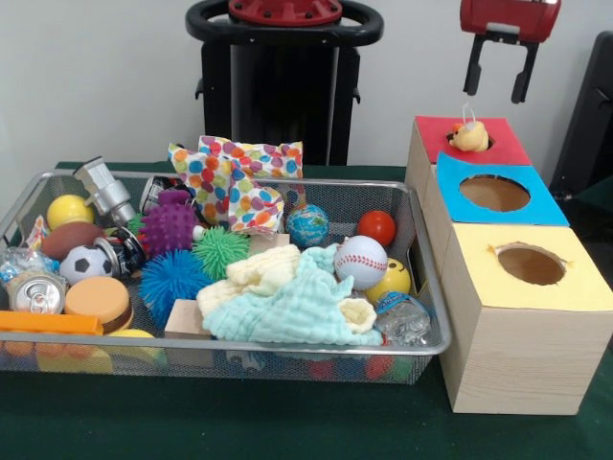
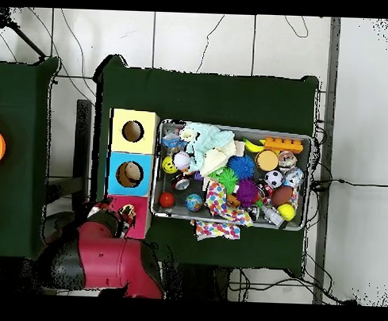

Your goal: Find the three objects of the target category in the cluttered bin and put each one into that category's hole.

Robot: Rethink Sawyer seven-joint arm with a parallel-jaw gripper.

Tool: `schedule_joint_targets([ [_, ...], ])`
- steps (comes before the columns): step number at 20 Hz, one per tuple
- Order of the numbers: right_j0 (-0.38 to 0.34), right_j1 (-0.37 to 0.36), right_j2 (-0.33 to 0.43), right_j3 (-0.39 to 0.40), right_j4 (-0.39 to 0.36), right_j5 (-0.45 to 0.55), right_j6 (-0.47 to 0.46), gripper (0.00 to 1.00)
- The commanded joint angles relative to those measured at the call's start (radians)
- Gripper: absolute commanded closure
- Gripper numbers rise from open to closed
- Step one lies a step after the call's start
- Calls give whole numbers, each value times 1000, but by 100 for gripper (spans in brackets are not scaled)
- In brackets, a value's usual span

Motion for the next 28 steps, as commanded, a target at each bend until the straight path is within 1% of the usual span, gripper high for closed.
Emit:
schedule_joint_targets([
  [1, -24, 47, 21, -64, -7, 87, 111, 0],
  [7, -33, 43, 14, -91, -16, 120, 94, 0],
  [10, -35, 45, 15, -98, -29, 108, 79, 0],
  [11, -38, 43, 20, -98, -29, 110, 76, 100],
  [18, -30, 54, 20, -126, -28, 140, 77, 100],
  [22, -26, 75, 26, -155, -4, 169, 104, 100],
  [26, -19, 97, 30, -165, -3, 144, 114, 100],
  [27, -30, 87, 34, -146, -6, 129, 104, 100],
  [28, -31, 89, 35, -145, -7, 125, 103, 100],
])
